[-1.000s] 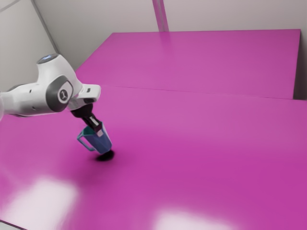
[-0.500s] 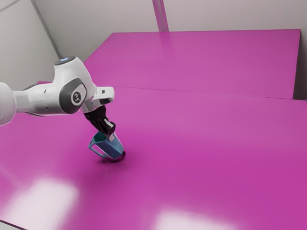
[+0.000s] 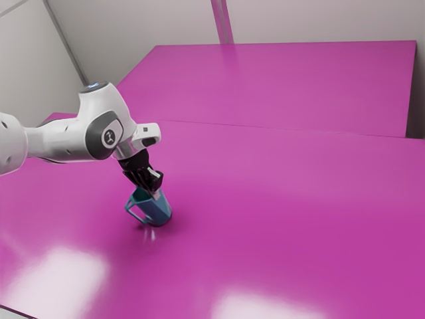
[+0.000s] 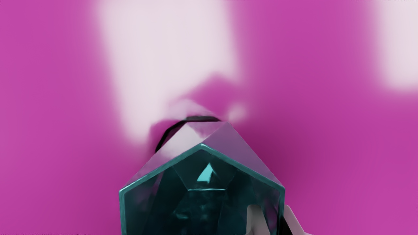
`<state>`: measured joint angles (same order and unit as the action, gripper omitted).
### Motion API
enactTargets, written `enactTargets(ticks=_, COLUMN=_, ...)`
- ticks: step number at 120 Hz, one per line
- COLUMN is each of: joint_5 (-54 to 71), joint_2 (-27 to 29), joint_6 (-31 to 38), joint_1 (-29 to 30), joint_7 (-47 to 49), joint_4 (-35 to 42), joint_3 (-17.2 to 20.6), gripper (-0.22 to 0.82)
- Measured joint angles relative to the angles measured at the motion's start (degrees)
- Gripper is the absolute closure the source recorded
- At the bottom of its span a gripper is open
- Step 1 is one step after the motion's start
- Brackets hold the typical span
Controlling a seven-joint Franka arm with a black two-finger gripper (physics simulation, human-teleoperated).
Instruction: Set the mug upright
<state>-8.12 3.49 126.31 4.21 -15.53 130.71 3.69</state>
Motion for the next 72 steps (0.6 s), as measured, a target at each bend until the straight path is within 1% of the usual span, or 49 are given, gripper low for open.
enactTargets(ticks=22, joint_5=0.0, joint_2=-0.2, joint_6=0.0, joint_1=0.0, joint_7=1.3, joint_4=-0.7, joint_3=0.0, gripper=0.52)
enactTargets(ticks=50, joint_5=-0.1, joint_2=-0.5, joint_6=-0.1, joint_1=0.0, joint_7=2.4, joint_4=-1.4, joint_3=0.1, gripper=0.43)
enactTargets(ticks=72, joint_5=-0.1, joint_2=-0.8, joint_6=-0.1, joint_1=0.0, joint_7=3.0, joint_4=-2.8, joint_3=0.1, gripper=0.30)
